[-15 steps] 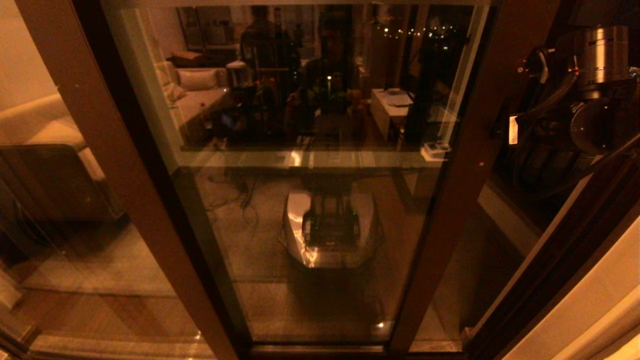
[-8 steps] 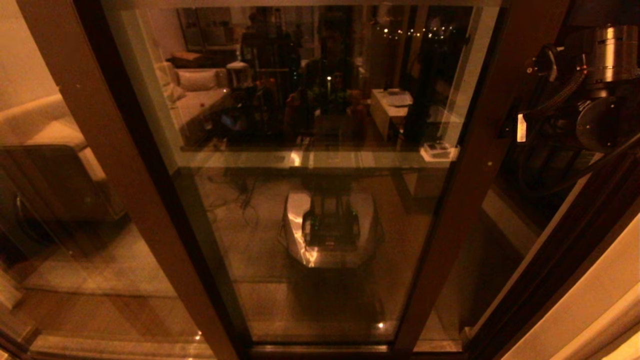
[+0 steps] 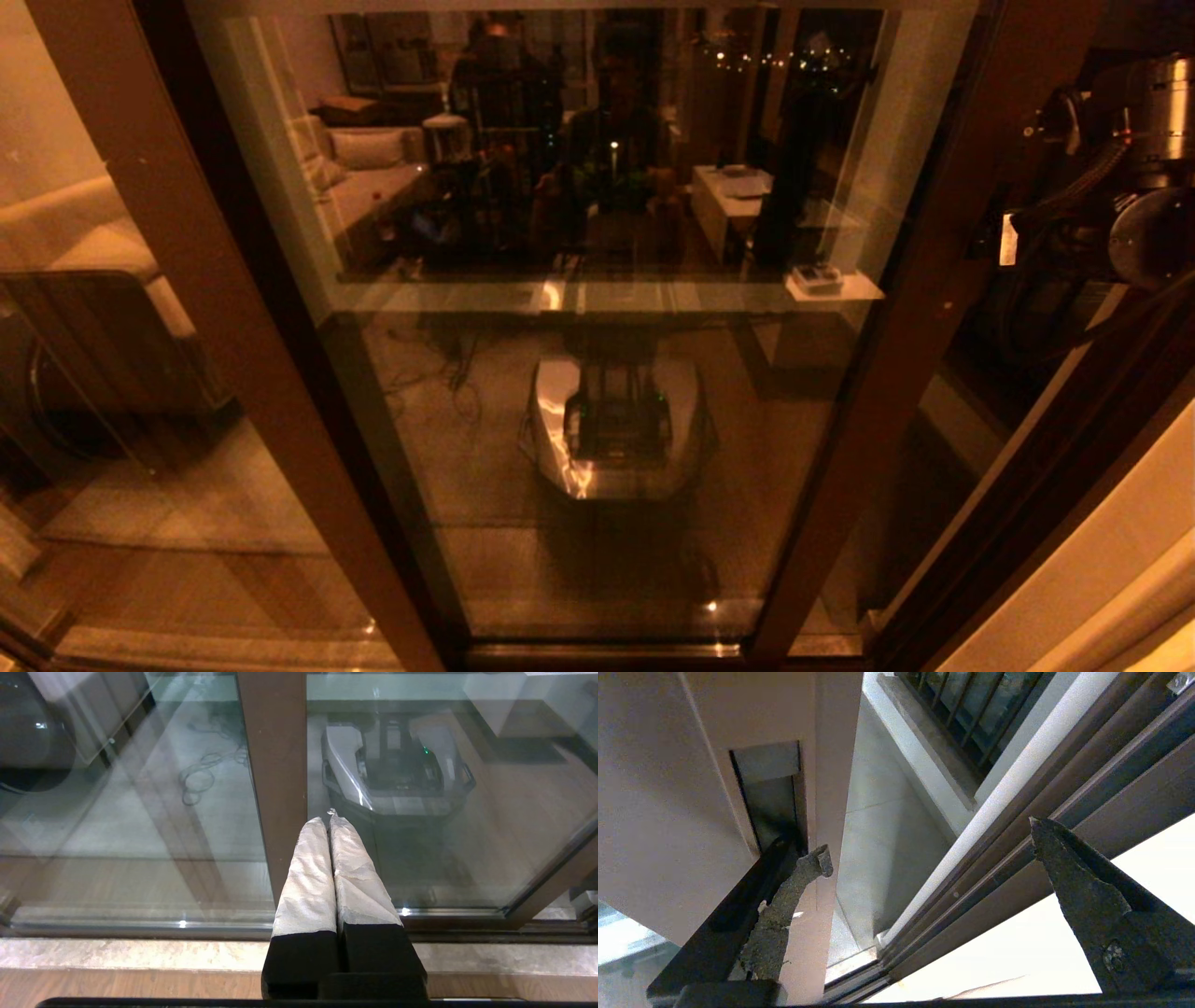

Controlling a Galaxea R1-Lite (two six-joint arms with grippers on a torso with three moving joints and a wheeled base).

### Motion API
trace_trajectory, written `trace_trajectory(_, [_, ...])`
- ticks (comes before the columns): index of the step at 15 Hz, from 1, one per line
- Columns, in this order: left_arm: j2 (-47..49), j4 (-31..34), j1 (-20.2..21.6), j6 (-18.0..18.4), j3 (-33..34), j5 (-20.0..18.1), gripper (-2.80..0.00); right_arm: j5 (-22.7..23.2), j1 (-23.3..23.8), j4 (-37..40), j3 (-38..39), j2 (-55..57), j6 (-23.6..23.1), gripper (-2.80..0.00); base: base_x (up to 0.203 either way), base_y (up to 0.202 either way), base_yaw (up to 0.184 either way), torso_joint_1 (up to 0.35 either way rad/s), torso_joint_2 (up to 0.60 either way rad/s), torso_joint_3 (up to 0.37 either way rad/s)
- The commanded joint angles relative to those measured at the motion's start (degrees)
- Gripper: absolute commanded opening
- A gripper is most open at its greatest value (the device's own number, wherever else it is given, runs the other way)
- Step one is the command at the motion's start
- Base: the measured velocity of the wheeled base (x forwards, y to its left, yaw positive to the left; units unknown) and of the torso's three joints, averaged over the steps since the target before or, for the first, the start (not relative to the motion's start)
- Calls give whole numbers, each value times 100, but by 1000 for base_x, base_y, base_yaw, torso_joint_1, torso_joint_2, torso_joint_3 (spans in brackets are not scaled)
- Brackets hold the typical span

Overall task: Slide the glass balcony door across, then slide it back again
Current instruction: Close the slid door

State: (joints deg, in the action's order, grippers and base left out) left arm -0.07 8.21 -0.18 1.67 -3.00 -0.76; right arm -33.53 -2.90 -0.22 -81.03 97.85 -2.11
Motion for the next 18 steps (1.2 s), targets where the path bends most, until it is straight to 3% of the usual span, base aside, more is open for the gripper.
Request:
trace_trajectory(1, [-1,5,1,0,1,-3,-280,98,232,-42,193,-3,-20,0,0,0,0,0,0,0])
trace_trajectory(18, [-1,11,1,0,1,-3,-280,371,624,-112,178,-95,-52,0,0,0,0,0,0,0])
